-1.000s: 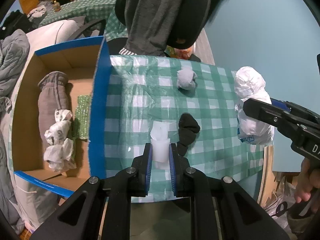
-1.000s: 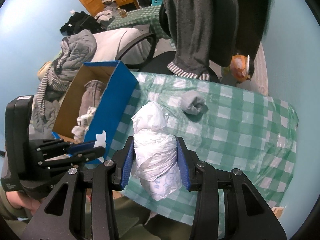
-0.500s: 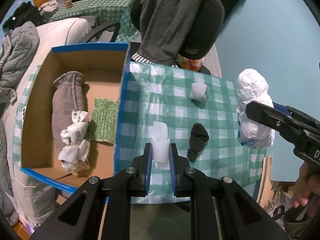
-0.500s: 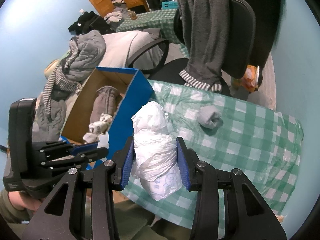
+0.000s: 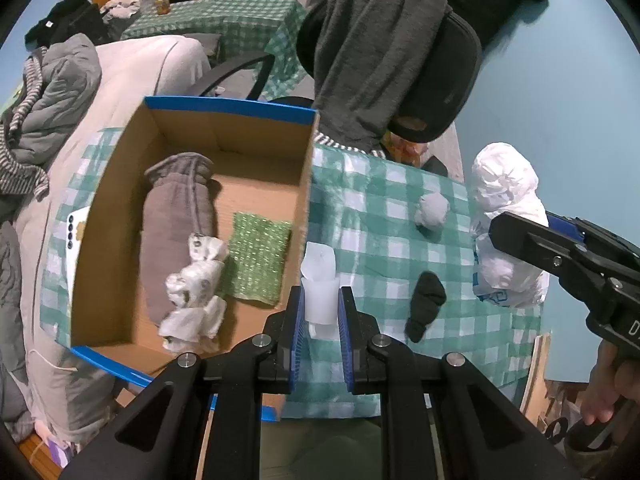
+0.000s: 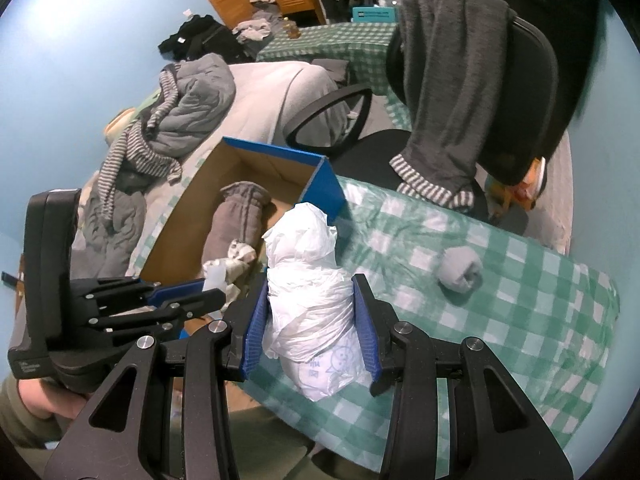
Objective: Organize soft objects
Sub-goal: 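Carry the paper cup with left tool while right tool carries the white bag over the box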
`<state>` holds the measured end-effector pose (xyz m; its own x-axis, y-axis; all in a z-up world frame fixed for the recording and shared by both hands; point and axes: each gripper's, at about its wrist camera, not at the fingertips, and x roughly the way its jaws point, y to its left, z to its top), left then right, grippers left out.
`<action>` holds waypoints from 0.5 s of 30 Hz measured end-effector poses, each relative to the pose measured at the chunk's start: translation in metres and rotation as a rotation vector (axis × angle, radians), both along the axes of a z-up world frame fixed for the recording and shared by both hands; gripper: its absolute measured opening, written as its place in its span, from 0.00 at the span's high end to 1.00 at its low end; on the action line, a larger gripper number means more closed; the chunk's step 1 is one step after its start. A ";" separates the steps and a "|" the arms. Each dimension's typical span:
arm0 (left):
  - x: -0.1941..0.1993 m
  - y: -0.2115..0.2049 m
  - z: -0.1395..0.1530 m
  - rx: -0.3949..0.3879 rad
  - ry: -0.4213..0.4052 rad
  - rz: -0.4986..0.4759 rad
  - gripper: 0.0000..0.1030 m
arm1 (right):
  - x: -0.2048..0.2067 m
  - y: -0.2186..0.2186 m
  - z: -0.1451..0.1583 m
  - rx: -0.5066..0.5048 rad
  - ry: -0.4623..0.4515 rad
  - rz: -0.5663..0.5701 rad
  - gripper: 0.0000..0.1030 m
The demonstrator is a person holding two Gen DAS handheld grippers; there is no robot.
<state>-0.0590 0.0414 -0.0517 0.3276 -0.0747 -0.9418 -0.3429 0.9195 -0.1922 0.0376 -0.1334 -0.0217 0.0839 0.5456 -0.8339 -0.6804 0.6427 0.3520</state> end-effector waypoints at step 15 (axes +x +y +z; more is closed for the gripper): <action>-0.012 0.057 -0.004 0.018 0.004 0.061 0.84 | -0.002 0.073 -0.007 0.005 0.011 0.084 0.61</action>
